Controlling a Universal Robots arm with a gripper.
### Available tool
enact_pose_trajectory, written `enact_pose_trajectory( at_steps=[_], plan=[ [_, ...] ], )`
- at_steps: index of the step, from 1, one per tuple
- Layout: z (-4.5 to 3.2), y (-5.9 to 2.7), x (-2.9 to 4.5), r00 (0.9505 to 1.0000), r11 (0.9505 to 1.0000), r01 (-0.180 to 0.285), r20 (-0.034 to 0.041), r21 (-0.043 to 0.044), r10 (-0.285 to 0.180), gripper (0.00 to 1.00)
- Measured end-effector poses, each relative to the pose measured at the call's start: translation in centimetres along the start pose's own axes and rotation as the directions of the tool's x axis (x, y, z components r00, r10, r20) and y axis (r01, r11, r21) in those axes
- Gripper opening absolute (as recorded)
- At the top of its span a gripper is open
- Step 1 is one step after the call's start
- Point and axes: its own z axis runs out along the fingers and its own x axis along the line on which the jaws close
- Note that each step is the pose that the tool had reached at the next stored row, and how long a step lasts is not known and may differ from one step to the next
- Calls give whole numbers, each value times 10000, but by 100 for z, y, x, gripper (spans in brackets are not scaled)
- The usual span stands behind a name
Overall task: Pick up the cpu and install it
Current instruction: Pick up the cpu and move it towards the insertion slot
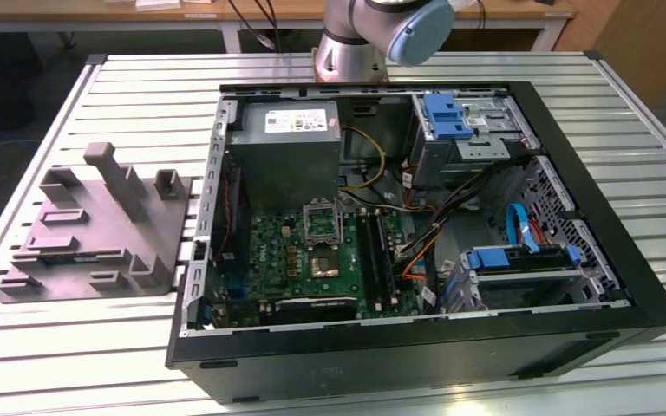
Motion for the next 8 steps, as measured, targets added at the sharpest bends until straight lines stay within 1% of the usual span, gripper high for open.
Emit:
enact_pose_trajectory(
  at_steps=[8],
  plan=[
    [-12, 0, 0, 10000, 10000, 0, -1, 0, 0, 47]
  ],
)
